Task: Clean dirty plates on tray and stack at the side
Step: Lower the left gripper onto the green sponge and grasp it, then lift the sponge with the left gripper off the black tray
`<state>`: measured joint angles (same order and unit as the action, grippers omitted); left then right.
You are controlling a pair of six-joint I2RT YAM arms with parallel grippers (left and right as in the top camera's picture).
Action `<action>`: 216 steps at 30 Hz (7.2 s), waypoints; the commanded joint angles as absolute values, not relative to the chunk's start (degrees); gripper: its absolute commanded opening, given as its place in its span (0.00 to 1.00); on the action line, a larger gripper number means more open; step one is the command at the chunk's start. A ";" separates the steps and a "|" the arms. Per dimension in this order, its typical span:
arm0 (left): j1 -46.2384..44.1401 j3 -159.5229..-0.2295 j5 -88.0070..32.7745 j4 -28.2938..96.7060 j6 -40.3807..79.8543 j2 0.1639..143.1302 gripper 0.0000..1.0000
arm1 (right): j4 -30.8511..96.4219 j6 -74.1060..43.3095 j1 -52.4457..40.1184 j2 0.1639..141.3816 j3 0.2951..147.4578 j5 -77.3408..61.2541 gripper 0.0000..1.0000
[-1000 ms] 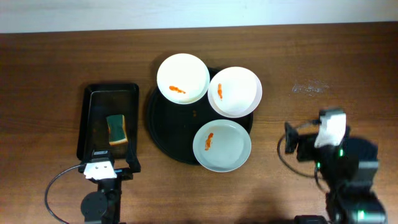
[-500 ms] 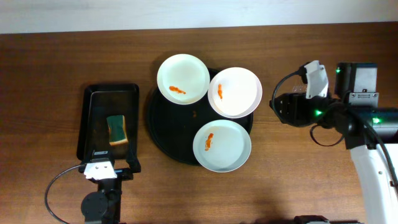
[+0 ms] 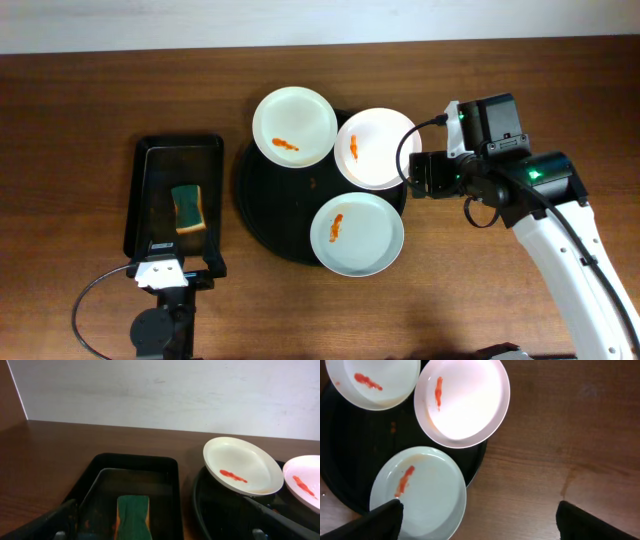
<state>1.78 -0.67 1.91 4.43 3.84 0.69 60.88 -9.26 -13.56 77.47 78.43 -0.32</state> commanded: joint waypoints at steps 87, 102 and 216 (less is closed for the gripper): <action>2.81 -63.70 18.46 36.18 16.32 105.10 0.59 | 58.08 -9.30 -13.87 77.21 78.87 0.71 0.99; 2.85 -63.24 18.28 34.17 17.28 103.74 0.31 | 58.06 -9.30 -13.87 77.21 78.87 0.71 0.99; 14.09 -72.03 -17.69 46.78 3.60 90.30 0.00 | 58.72 -9.30 -13.06 77.17 78.87 -0.82 0.99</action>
<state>14.20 -71.50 -15.35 47.07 3.70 91.70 58.48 -9.02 -13.56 77.47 78.43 -1.52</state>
